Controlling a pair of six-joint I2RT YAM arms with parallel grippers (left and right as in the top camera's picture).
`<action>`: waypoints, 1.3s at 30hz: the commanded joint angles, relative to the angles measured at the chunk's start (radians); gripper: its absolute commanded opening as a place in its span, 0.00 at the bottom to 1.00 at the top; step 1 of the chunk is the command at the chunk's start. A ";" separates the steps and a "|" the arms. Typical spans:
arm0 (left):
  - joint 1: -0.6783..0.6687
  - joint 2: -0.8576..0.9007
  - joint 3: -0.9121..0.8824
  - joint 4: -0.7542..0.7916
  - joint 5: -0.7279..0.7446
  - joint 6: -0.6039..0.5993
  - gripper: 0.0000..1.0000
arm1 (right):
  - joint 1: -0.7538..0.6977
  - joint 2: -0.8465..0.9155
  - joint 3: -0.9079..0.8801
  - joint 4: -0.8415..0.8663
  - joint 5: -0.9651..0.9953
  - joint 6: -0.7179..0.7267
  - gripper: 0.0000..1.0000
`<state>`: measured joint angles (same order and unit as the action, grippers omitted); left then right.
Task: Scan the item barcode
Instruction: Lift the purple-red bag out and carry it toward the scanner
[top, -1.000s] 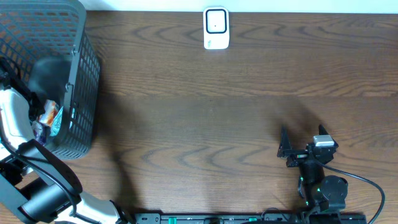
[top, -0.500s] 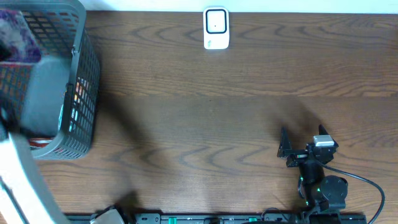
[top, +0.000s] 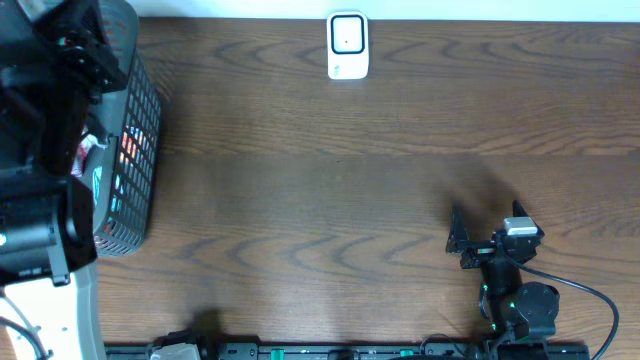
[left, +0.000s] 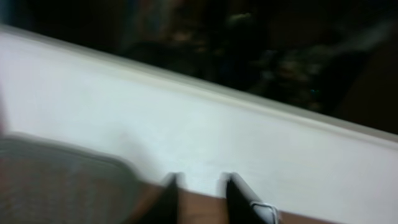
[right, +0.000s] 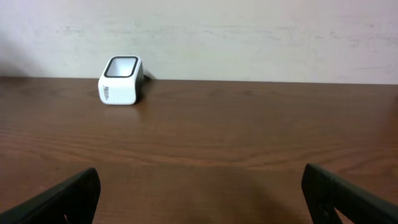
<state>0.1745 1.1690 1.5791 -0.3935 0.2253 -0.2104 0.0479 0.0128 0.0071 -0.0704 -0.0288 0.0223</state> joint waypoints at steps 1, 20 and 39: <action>0.017 0.031 -0.006 -0.040 -0.323 0.027 0.63 | -0.007 -0.004 -0.002 -0.005 0.004 0.014 0.99; 0.331 0.435 -0.006 -0.309 -0.325 0.201 0.87 | -0.007 -0.004 -0.002 -0.005 0.004 0.014 0.99; 0.353 0.748 -0.006 -0.112 -0.540 0.438 0.87 | -0.007 -0.004 -0.002 -0.005 0.004 0.014 0.99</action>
<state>0.5220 1.8797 1.5772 -0.5194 -0.2852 0.2180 0.0479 0.0128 0.0071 -0.0708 -0.0288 0.0223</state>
